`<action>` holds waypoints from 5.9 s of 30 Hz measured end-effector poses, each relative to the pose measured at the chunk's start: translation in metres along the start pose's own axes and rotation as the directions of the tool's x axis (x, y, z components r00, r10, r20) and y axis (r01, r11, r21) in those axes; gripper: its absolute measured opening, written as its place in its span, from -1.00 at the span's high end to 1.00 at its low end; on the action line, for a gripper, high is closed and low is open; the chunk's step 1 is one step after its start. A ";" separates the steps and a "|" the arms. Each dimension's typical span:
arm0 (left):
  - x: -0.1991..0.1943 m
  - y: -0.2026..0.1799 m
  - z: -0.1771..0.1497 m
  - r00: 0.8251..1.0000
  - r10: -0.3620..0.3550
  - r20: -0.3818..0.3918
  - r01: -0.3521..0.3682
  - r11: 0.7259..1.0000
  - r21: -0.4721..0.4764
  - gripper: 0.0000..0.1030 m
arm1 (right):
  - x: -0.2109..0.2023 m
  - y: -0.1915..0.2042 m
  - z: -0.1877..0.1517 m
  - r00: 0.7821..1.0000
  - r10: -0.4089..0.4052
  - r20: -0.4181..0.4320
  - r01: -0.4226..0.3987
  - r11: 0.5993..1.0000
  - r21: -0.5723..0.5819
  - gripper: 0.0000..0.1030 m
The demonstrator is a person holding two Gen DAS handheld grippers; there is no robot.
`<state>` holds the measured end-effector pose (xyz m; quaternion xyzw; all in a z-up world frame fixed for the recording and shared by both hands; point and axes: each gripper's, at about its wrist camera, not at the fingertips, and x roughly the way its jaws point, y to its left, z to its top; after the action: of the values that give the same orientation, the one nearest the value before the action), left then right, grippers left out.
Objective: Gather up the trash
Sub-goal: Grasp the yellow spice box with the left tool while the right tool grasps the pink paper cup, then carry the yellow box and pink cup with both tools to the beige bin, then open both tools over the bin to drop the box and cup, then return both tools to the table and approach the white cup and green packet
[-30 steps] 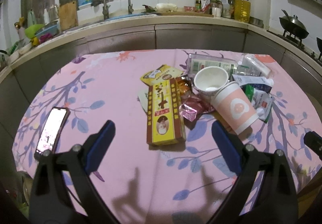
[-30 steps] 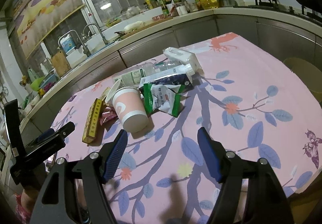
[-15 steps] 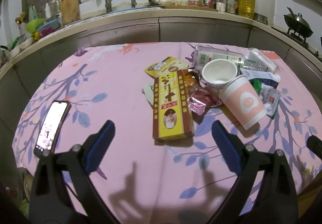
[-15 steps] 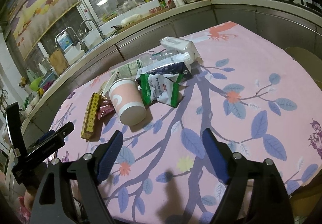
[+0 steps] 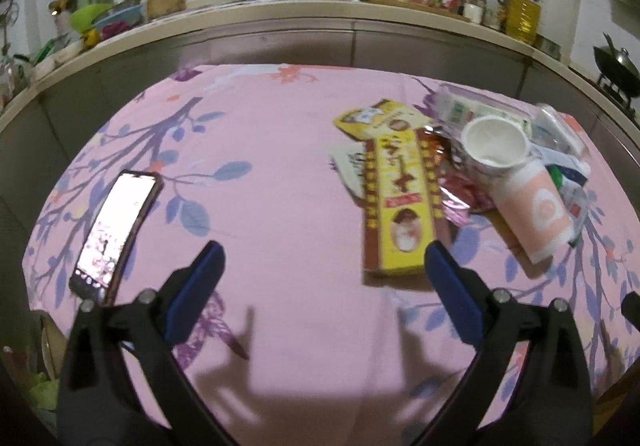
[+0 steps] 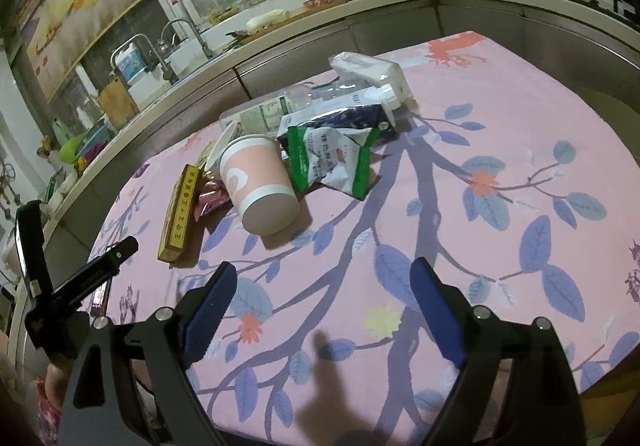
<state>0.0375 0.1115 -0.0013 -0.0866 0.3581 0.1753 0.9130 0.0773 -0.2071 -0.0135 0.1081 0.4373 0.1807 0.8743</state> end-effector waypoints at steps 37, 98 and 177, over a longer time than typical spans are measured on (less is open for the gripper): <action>0.040 -0.014 0.006 0.963 -0.197 -0.184 0.191 0.980 -0.048 -0.14 | 0.080 0.029 0.034 0.977 0.156 -0.148 -0.182 0.966 -0.186 -0.04; 0.058 -0.619 0.003 0.577 -0.558 -0.597 0.808 0.499 0.315 -0.21 | -0.090 -0.409 0.065 0.916 -0.350 0.195 0.192 0.811 0.553 -0.45; 0.006 -0.169 0.033 0.962 -0.271 0.021 0.253 0.922 0.294 -0.37 | -0.046 -0.083 0.045 0.992 -0.024 0.127 0.006 0.990 0.138 -0.43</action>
<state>0.1273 -0.0332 0.0241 0.0060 0.3370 0.0002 0.9415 0.1060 -0.3033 0.0180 0.1763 0.3925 0.1360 0.8924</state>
